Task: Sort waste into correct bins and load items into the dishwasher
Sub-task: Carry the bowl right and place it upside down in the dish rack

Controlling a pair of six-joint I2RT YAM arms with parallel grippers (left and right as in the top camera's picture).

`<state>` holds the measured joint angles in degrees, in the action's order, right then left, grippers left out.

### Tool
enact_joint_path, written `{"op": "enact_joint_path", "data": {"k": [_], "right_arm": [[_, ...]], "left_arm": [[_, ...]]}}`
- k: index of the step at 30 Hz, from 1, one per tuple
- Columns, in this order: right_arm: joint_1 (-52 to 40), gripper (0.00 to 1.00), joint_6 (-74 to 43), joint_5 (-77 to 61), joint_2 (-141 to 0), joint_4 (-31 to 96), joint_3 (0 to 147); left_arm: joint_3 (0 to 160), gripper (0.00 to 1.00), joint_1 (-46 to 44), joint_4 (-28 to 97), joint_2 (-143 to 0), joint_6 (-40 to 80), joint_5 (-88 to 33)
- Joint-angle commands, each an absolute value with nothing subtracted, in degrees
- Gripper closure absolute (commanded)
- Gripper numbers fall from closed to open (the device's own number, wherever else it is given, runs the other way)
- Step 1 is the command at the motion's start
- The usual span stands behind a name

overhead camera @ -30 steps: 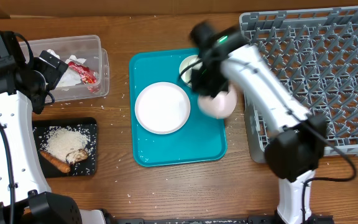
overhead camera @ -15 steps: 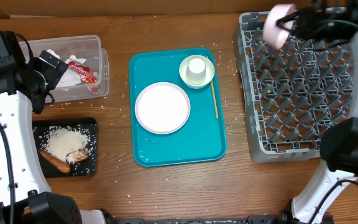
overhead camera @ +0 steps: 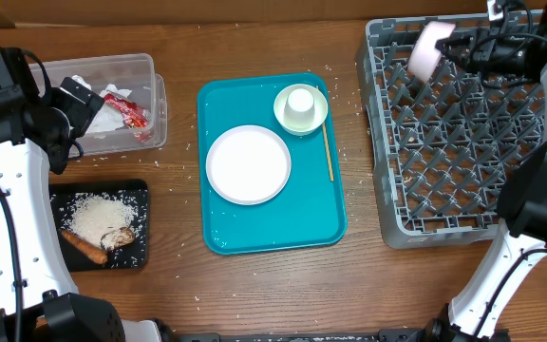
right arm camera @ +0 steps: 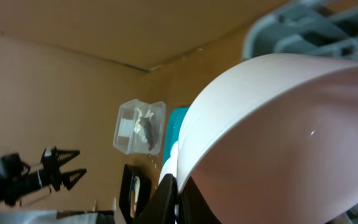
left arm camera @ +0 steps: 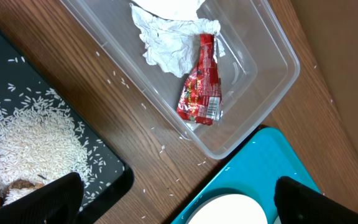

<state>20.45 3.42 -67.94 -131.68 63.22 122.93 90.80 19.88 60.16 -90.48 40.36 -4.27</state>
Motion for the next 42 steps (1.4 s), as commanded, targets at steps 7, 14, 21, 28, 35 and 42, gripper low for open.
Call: {"op": "enact_joint_path", "data": {"k": [7, 14, 21, 28, 35, 42], "right_arm": [[25.1, 0.92, -5.2, -55.4, -131.2, 68.1, 123.1], [28.7, 0.87, -5.5, -51.1, -130.6, 73.1, 123.4], [32.0, 0.55, -7.6, -43.1, -127.0, 79.4, 127.2], [30.9, 0.46, -7.5, -40.9, -119.9, 83.2, 130.3], [20.0, 0.33, -7.5, -34.0, -113.7, 82.8, 130.4], [1.3, 0.12, -11.1, -19.2, -115.9, 78.2, 129.3]], "left_arm": [[91.9, 0.0, 19.9, 60.1, -89.7, 40.7, -3.9], [91.9, 0.0, 19.9, 60.1, -89.7, 40.7, -3.9], [91.9, 0.0, 19.9, 60.1, -89.7, 40.7, -3.9], [91.9, 0.0, 19.9, 60.1, -89.7, 40.7, -3.9], [91.9, 0.0, 19.9, 60.1, -89.7, 40.7, -3.9], [91.9, 0.0, 19.9, 60.1, -89.7, 40.7, -3.9]]}}
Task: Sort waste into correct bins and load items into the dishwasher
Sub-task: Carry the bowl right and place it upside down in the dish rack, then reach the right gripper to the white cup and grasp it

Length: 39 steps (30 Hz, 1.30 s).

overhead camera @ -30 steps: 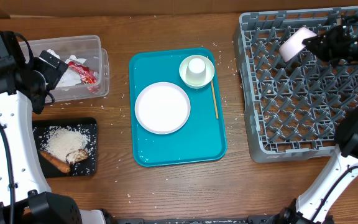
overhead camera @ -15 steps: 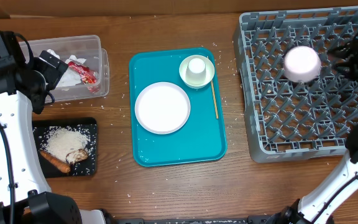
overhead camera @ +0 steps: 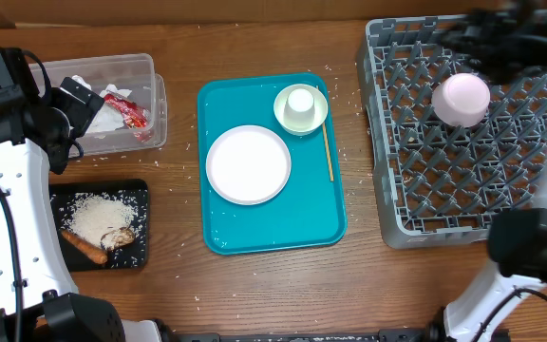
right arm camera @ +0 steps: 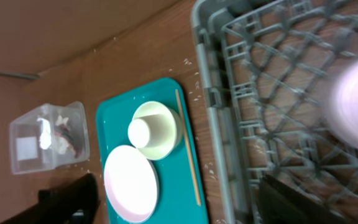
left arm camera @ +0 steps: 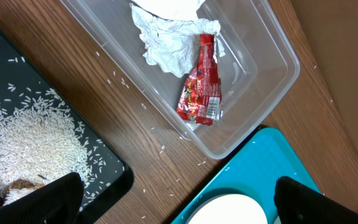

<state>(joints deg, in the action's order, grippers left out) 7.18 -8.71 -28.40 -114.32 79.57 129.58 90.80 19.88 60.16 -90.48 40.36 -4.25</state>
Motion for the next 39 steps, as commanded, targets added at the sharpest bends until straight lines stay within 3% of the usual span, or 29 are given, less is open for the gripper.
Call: {"op": "enact_joint_path", "data": {"k": [1, 6, 13, 39], "right_arm": [[-1.4, 0.1, -11.8, -17.2, -116.3, 77.1, 128.9], [-13.8, 0.0, -15.7, -4.2, -120.9, 72.0, 128.6], [-22.7, 0.0, -18.4, 9.2, -128.7, 66.4, 128.6], [-24.5, 0.0, -21.5, -0.2, -137.7, 64.1, 128.6]], "left_arm": [[91.9, 0.0, 19.9, 60.1, -89.7, 40.7, -3.9], [91.9, 0.0, 19.9, 60.1, -89.7, 40.7, -3.9], [91.9, 0.0, 19.9, 60.1, -89.7, 40.7, -3.9], [91.9, 0.0, 19.9, 60.1, -89.7, 40.7, -3.9]]}}
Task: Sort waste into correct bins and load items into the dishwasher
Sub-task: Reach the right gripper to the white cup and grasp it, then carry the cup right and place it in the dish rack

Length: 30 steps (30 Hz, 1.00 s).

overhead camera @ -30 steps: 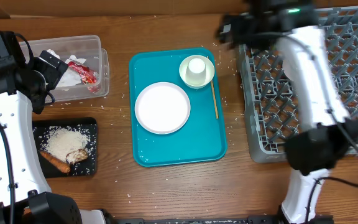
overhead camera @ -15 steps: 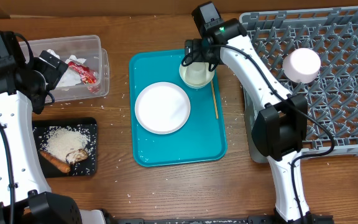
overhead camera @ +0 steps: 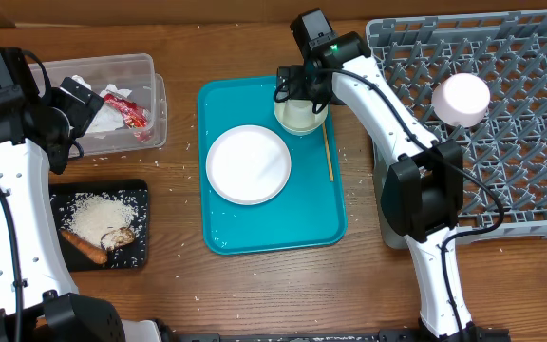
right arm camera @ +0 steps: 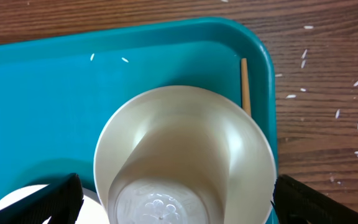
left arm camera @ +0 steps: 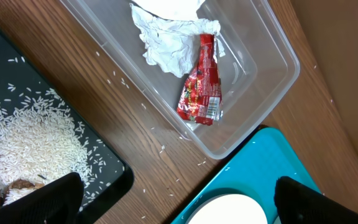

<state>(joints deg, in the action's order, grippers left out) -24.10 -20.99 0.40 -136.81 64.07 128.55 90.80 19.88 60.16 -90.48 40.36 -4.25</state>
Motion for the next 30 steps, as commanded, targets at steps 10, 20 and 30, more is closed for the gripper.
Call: {"op": "enact_joint_path", "data": {"k": [10, 20, 30], "right_arm": [[-25.5, 0.0, -21.0, 0.1, -139.0, 65.3, 128.6], [-25.5, 0.23, -21.0, 0.4, -139.5, 67.0, 128.7], [-25.2, 0.44, -21.1, 0.8, -137.8, 72.0, 136.0]], "left_arm": [[91.9, 0.0, 19.9, 60.1, -89.7, 40.7, -3.9], [91.9, 0.0, 19.9, 60.1, -89.7, 40.7, -3.9], [91.9, 0.0, 19.9, 60.1, -89.7, 40.7, -3.9]]}}
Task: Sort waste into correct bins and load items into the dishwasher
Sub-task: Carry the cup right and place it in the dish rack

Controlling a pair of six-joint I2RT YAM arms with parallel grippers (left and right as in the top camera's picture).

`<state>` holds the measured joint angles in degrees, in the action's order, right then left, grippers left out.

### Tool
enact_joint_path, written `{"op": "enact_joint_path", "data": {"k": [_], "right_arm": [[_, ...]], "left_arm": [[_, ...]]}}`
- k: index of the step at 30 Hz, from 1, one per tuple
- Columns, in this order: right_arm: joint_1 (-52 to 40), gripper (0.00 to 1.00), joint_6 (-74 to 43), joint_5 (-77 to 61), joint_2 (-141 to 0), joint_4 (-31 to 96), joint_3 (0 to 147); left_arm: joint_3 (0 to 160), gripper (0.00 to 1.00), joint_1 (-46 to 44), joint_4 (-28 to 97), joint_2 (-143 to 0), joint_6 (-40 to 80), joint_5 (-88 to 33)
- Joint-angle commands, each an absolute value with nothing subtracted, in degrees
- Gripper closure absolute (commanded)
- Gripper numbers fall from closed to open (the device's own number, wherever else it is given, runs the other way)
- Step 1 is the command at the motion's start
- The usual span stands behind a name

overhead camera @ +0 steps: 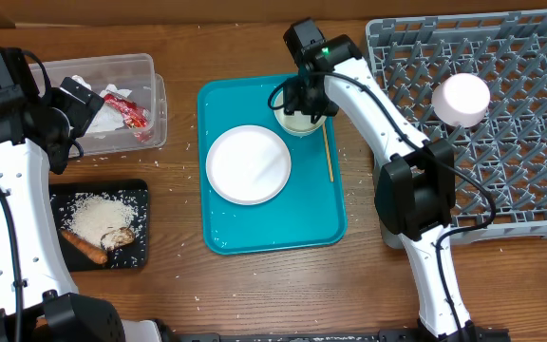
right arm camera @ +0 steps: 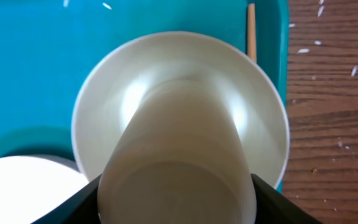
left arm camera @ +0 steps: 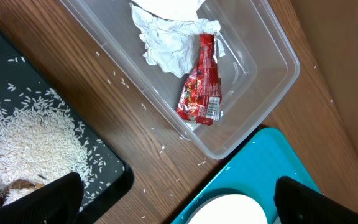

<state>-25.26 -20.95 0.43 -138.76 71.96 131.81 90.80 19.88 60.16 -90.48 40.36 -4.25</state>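
Observation:
An upturned white cup [right arm camera: 176,143] stands inside a pale green bowl [right arm camera: 253,118] at the back of the teal tray [overhead camera: 273,223]. My right gripper [overhead camera: 300,100] is down over it, shut on the cup, with a finger against each side [right arm camera: 82,199]. A white plate [overhead camera: 248,163] and a wooden chopstick [overhead camera: 328,152] also lie on the tray. A pink bowl [overhead camera: 461,97] lies upside down in the grey dishwasher rack [overhead camera: 501,171]. My left gripper [left arm camera: 179,205] hangs open and empty above the clear bin [left arm camera: 272,68], which holds a red wrapper [left arm camera: 202,84] and crumpled tissue [left arm camera: 166,43].
A black tray [overhead camera: 98,223] with rice and food scraps sits at the front left. Loose rice grains are scattered on the wooden table [overhead camera: 179,285] around the trays. The rack fills the right side.
My right gripper has come lower over the cup and its fingers have narrowed from wide open to touching the cup's sides. The left arm has not moved.
My right gripper first held the pink bowl over the rack's back left corner. Then the bowl lay upside down in the rack, let go. Then the gripper was open above the cup in the green bowl, and now it is shut on that cup.

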Motion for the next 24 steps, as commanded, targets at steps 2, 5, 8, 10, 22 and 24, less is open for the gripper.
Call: {"op": "enact_joint_path", "data": {"k": [2, 5, 8, 10, 22, 24], "right_arm": [[-24.8, 0.44, -21.1, 0.8, -137.0, 73.9, 139.2], [-23.5, 0.44, -21.1, 1.0, -135.8, 77.7, 145.1], [-20.9, 0.44, -21.1, 3.0, -134.8, 82.3, 152.2], [-18.2, 0.43, -21.2, 4.8, -134.4, 85.4, 157.1], [11.1, 0.4, -21.3, 4.9, -134.4, 97.0, 166.9], [15.4, 0.4, -21.3, 4.1, -134.6, 96.9, 166.4]], "left_arm": [[91.9, 0.0, 19.9, 60.1, -89.7, 40.7, -3.9], [91.9, 0.0, 19.9, 60.1, -89.7, 40.7, -3.9], [91.9, 0.0, 19.9, 60.1, -89.7, 40.7, -3.9], [91.9, 0.0, 19.9, 60.1, -89.7, 40.7, -3.9], [91.9, 0.0, 19.9, 60.1, -89.7, 40.7, -3.9], [91.9, 0.0, 19.9, 60.1, -89.7, 40.7, -3.9]]}}
